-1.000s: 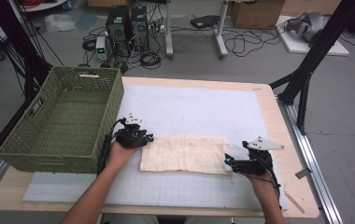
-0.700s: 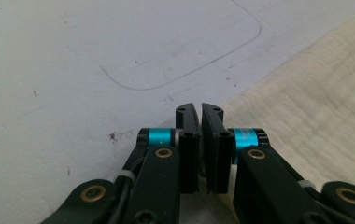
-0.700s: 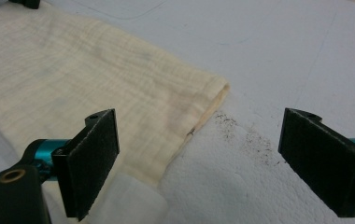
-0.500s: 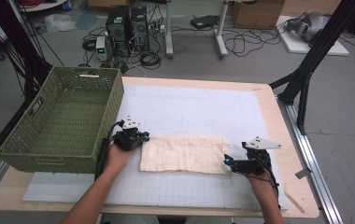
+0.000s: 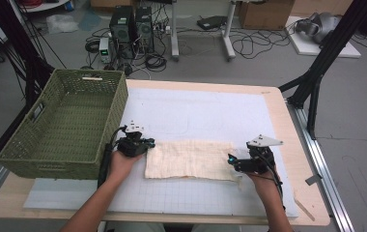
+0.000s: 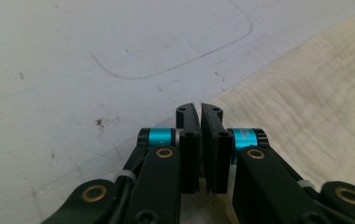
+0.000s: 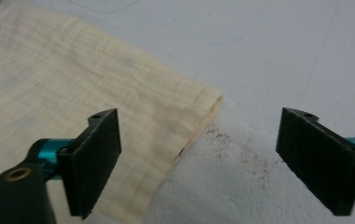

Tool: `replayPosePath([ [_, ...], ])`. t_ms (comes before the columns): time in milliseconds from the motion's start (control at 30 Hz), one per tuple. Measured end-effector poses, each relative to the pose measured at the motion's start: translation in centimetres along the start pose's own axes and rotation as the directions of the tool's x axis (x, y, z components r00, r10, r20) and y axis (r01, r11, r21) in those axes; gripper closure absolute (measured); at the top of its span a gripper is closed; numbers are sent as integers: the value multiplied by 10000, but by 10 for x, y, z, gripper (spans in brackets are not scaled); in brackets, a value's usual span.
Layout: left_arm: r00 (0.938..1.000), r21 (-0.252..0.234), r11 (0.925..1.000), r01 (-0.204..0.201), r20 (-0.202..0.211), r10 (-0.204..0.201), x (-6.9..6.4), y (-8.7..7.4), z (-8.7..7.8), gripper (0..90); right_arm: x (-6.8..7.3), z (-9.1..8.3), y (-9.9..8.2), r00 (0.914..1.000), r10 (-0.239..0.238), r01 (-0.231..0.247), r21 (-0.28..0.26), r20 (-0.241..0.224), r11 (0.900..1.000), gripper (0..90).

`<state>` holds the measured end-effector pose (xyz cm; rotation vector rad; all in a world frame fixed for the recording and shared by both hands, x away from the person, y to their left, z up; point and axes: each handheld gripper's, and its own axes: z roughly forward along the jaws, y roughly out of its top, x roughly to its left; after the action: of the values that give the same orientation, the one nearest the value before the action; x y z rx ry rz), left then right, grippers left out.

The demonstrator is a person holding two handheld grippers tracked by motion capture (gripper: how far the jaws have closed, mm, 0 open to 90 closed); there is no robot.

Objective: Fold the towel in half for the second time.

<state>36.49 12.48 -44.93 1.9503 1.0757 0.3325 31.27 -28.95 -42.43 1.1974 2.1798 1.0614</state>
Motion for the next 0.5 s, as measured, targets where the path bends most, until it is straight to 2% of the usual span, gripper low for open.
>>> replayPosePath([
  [200,9999,11,10000,-13,132,12,-1,0,-1,852,-10,18,18,9999,123,-120,335,-71,9994,256],
  [300,9998,-58,10000,-2,199,4,-2,0,-1,850,-15,30,27,9996,155,-140,583,-256,9982,362],
  [367,9998,-116,9999,-12,212,15,-2,1,-1,850,-17,38,29,9993,291,-269,818,-254,9963,382],
  [433,9997,-122,9999,16,239,-13,-2,1,-2,850,-19,46,29,9981,406,-355,1047,-464,9939,431],
  [500,9997,-156,9999,43,261,-39,-2,1,-2,850,-19,52,28,9976,347,-262,1381,-596,9901,483],
])
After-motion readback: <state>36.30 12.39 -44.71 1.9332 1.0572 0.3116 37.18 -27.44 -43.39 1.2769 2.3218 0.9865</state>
